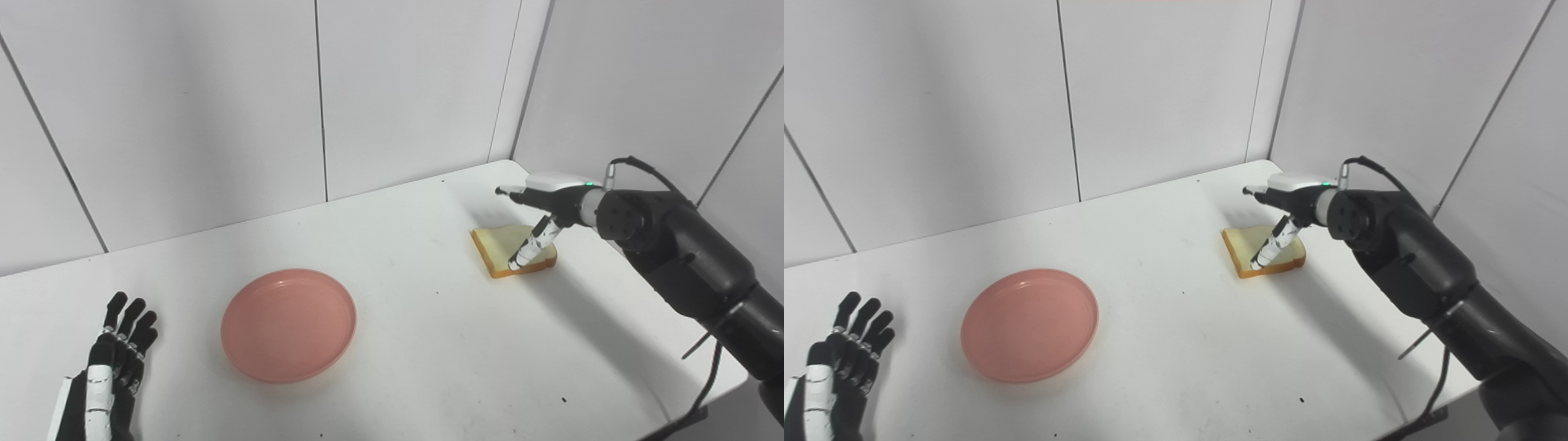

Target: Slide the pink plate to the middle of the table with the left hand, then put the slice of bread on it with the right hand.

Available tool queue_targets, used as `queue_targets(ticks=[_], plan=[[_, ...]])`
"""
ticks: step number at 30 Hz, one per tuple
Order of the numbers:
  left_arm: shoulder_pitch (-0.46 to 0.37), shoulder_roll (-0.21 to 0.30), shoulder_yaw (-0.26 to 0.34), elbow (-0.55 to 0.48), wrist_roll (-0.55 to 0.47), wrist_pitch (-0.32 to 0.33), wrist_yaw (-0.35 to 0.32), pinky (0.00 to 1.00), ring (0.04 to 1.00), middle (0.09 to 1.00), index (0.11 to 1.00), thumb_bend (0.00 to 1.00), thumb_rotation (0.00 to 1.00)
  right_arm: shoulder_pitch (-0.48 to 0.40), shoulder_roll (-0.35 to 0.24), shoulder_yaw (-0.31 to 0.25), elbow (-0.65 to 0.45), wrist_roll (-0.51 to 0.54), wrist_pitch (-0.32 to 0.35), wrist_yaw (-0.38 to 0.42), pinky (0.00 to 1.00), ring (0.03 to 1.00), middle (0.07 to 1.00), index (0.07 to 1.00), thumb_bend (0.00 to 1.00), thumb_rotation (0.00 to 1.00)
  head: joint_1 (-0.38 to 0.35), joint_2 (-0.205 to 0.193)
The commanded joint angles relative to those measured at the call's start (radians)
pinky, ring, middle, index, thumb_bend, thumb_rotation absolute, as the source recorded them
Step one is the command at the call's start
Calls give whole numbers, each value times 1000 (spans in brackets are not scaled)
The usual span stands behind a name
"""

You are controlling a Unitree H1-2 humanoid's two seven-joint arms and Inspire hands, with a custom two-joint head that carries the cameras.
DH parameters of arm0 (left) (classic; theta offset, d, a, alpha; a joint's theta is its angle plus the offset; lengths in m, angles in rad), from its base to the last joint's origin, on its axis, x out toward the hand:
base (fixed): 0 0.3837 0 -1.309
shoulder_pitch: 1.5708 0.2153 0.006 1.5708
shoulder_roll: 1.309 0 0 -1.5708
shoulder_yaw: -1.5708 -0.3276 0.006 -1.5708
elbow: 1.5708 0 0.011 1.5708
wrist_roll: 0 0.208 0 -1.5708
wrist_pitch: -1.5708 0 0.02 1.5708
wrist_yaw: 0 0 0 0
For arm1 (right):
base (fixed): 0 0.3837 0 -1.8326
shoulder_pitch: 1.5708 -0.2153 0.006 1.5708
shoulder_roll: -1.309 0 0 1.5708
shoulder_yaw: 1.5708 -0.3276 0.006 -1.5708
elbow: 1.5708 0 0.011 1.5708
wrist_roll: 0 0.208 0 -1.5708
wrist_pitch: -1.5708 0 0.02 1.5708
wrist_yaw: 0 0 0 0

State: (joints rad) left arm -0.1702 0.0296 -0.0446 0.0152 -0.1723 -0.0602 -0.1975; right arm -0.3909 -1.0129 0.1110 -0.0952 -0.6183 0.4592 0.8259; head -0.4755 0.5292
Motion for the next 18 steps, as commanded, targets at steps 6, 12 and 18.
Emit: queue_targets(ticks=[6,12,18], plan=[[-9,8,5,-59,-16,12,-5,941,937,957,942,703,927,-65,-39,50,54,-62,-75,-56,770,954,1000,1000,1000,456,3,8],[1,10,1,-79,-9,28,-8,956,950,970,959,713,938,-111,-17,115,138,-111,-112,-72,877,1000,1000,1000,1000,428,10,17],[8,6,4,-98,-11,45,-1,941,946,967,957,714,917,-138,-6,143,177,-132,-131,-93,925,1000,1000,1000,1000,436,12,23]])
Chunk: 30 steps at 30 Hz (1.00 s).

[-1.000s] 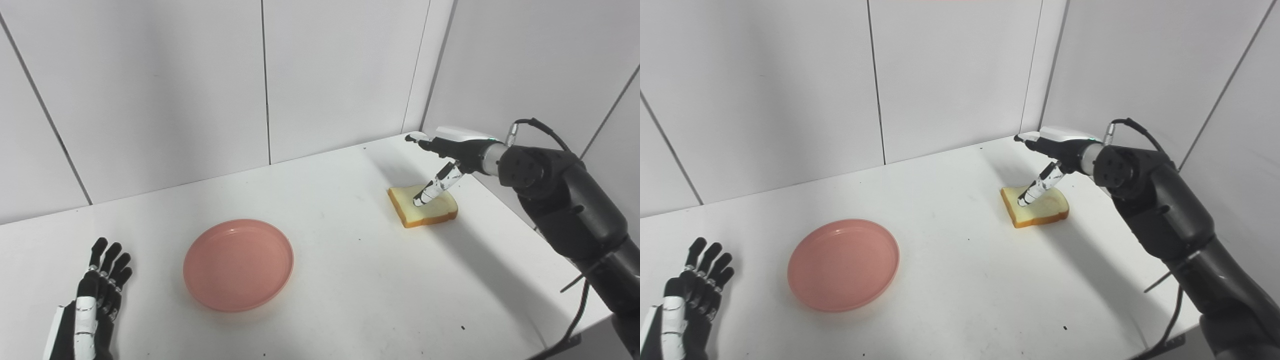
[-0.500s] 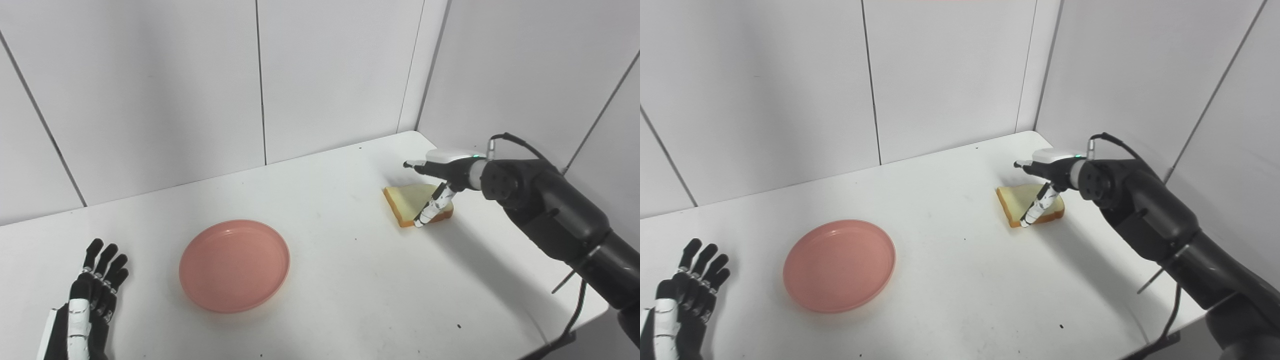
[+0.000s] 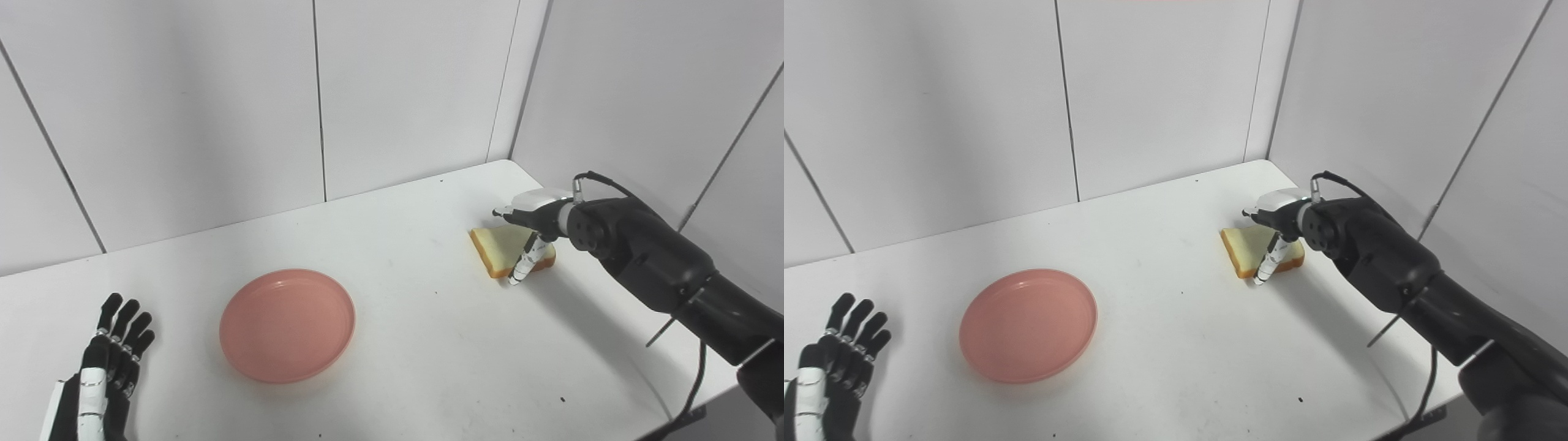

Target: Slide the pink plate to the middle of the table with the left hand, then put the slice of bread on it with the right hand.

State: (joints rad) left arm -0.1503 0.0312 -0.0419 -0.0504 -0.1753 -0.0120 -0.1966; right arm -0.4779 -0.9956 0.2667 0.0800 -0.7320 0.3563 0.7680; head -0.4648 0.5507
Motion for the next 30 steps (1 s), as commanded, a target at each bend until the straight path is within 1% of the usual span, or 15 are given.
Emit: queue_targets(ticks=[1,3,6,7,9,13,16,18,21,23,24,26,30], plan=[[-11,4,1,-34,-8,-3,-2,940,946,966,957,715,917,-52,-21,-13,5,-19,-32,-41,928,1000,1000,1000,1000,440,2,2],[-10,7,1,-37,-12,3,-6,949,950,969,961,723,913,-62,-18,-5,22,-34,-48,-49,916,1000,1000,1000,1000,454,2,4],[-9,7,5,-40,-17,6,-7,956,953,972,962,729,906,-85,-13,17,54,-64,-52,-50,921,1000,1000,1000,1000,462,2,7],[-8,6,7,-40,-16,5,-6,954,950,969,959,730,902,-89,-11,19,63,-68,-55,-54,919,1000,1000,1000,1000,443,2,7],[-3,4,6,-54,6,10,8,923,931,951,941,732,912,-100,-9,29,86,-79,-66,-59,932,1000,1000,1000,1000,435,3,10],[6,-5,6,-73,11,25,23,921,923,946,933,709,920,-114,-9,45,108,-98,-75,-48,919,1000,1000,1000,1000,446,4,15],[6,-4,5,-74,6,19,23,912,921,943,930,720,908,-120,-3,45,133,-97,-84,-58,908,1000,1000,1000,1000,430,3,17],[6,0,6,-77,1,24,21,909,918,942,926,730,897,-123,1,44,151,-96,-92,-69,905,1000,1000,1000,1000,426,3,20],[7,-1,7,-89,-7,39,22,898,914,936,921,733,889,-136,3,58,173,-114,-99,-65,895,1000,1000,1000,1000,431,6,25],[7,-1,9,-89,-17,41,17,916,924,942,926,734,881,-142,7,58,189,-108,-99,-60,914,1000,1000,1000,1000,416,7,26],[7,-1,10,-88,-21,41,15,915,926,944,928,739,873,-144,10,55,197,-103,-96,-59,927,1000,1000,1000,1000,391,7,26],[7,5,9,-90,-18,41,11,910,926,944,931,738,878,-151,17,57,224,-99,-96,-61,900,993,1000,1000,1000,385,7,26],[7,4,12,-99,-18,55,16,906,920,937,921,756,862,-154,29,55,240,-88,-92,-56,853,967,1000,1000,1000,362,7,29]])
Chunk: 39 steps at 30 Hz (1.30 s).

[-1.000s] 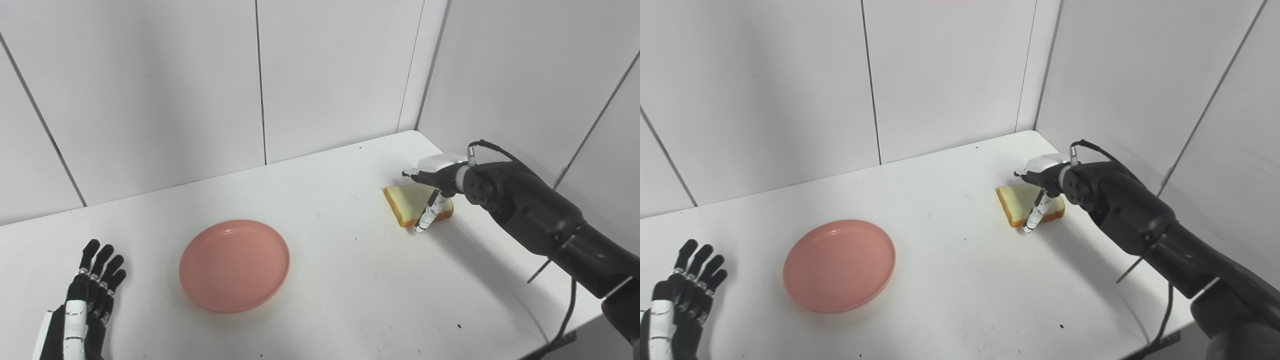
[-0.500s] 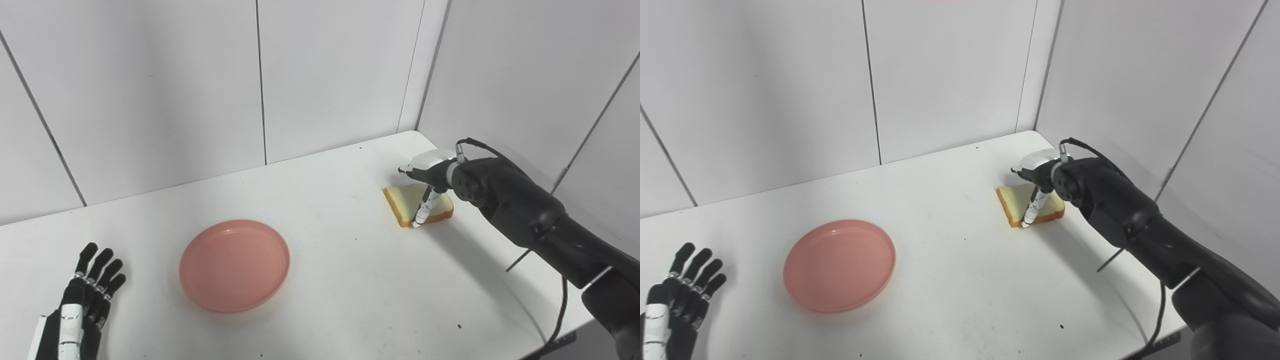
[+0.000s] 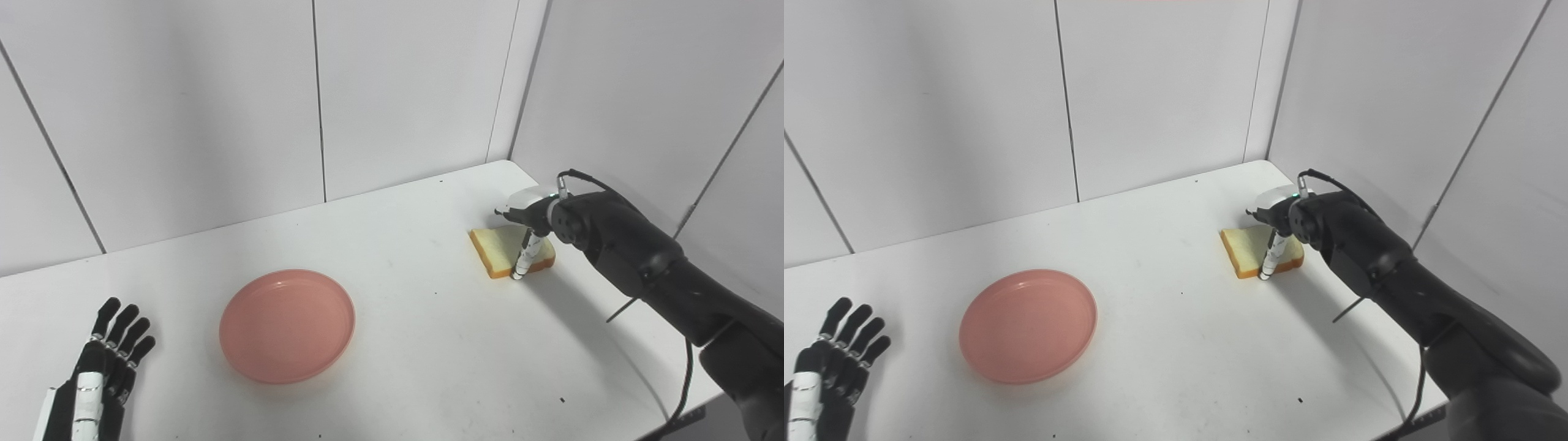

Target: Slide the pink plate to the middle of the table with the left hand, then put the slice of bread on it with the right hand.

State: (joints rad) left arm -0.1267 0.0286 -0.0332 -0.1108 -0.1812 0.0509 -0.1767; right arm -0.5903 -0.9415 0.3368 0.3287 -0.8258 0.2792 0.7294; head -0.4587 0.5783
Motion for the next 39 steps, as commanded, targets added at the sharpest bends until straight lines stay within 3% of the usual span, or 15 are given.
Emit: queue_targets(ticks=[1,5,7,9,10,14,17,18,19,20,21,23,24,28,39], plan=[[-15,8,4,-40,-10,-12,-4,908,920,938,920,750,868,-42,-26,-10,-12,1,-15,-7,830,951,999,1000,1000,373,0,5],[-13,7,5,-42,-7,-19,-2,899,910,932,913,757,867,-47,-13,-8,1,7,-3,0,801,931,985,1000,1000,353,1,7],[-13,6,6,-43,-14,-15,-4,903,911,933,912,759,862,-55,5,-18,15,20,20,3,596,757,846,1000,1000,320,1,7],[-10,2,6,-50,-7,-13,2,896,906,930,910,755,862,-59,14,-27,13,44,24,13,552,703,797,998,1000,294,5,9],[-9,2,5,-51,-1,-15,5,891,904,929,911,750,871,-58,17,-30,6,53,22,16,661,822,887,984,1000,262,5,9],[-10,1,7,-45,-3,-22,3,892,902,927,908,748,871,-57,35,-28,-10,57,30,12,760,910,965,967,1000,219,9,10],[-13,3,7,-38,-14,-29,-7,903,910,933,914,747,866,-44,42,-36,-25,62,-3,-28,637,810,867,909,986,173,9,10],[-12,2,7,-46,-12,-18,-3,906,913,935,916,746,867,-32,44,-52,-33,89,-43,-60,616,787,844,892,978,160,9,10],[-11,1,6,-52,-9,-9,0,898,911,933,915,749,867,-24,45,-64,-39,109,-71,-83,630,722,765,789,910,70,9,10],[-10,0,6,-57,-9,1,3,896,911,933,915,750,867,-15,49,-80,-42,128,-90,-113,635,699,739,754,887,40,9,10],[-10,-1,7,-61,-10,7,4,897,913,933,918,749,863,-9,53,-90,-43,140,-102,-135,574,605,648,578,639,97,9,10],[-12,1,6,-51,-11,-8,-1,905,916,936,919,746,866,-1,55,-100,-36,140,-135,-193,472,513,557,499,555,33,11,11],[-12,1,5,-49,-8,-11,-1,907,915,935,918,749,868,3,56,-103,-37,137,-142,-217,420,478,518,486,536,10,11,11],[-14,-1,4,-44,-8,-8,0,909,915,935,917,757,865,6,54,-102,-39,127,-152,-258,376,446,483,491,529,0,10,8],[-23,-8,-12,-24,7,-19,4,925,925,947,931,739,896,-6,40,-103,-44,118,-154,-261,471,496,495,482,529,0,30,-7]])
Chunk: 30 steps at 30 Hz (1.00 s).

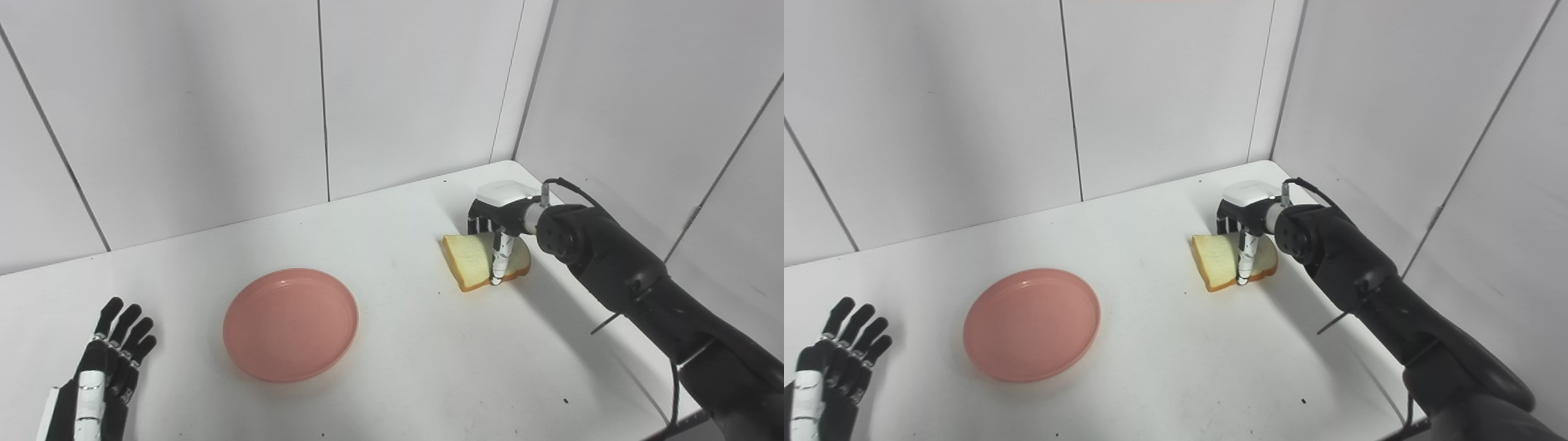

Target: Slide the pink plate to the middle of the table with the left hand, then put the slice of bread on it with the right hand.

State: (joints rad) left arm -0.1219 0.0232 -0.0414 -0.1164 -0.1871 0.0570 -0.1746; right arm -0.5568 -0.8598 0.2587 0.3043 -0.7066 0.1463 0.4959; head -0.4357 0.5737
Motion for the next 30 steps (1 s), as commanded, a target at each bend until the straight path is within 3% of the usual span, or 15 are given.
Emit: queue_targets(ticks=[1,11,17,23,27,30], plan=[[-28,-4,-6,-14,15,-30,3,927,927,949,933,735,902,-41,-41,-26,-20,-3,-17,-29,475,502,500,478,528,0,7,-2],[-31,-15,-33,-2,67,-49,4,955,960,986,981,703,970,-65,-34,-74,-85,24,-4,-30,419,435,485,514,522,0,58,-14],[-33,-36,-53,10,98,-59,22,974,966,992,994,696,997,-117,-30,-96,-205,27,52,35,425,408,501,520,516,0,112,-17],[-32,-74,-64,14,140,-56,53,978,960,984,989,701,991,-182,-11,-81,-277,35,54,92,395,409,501,507,517,0,200,-12],[-46,-106,-74,62,165,-102,75,981,962,985,983,693,985,-220,33,-61,-313,35,31,99,386,399,491,506,517,0,306,-5],[-57,-127,-80,89,187,-113,94,969,954,975,971,719,960,-236,71,-51,-341,38,41,112,380,394,489,512,517,0,342,-4]])
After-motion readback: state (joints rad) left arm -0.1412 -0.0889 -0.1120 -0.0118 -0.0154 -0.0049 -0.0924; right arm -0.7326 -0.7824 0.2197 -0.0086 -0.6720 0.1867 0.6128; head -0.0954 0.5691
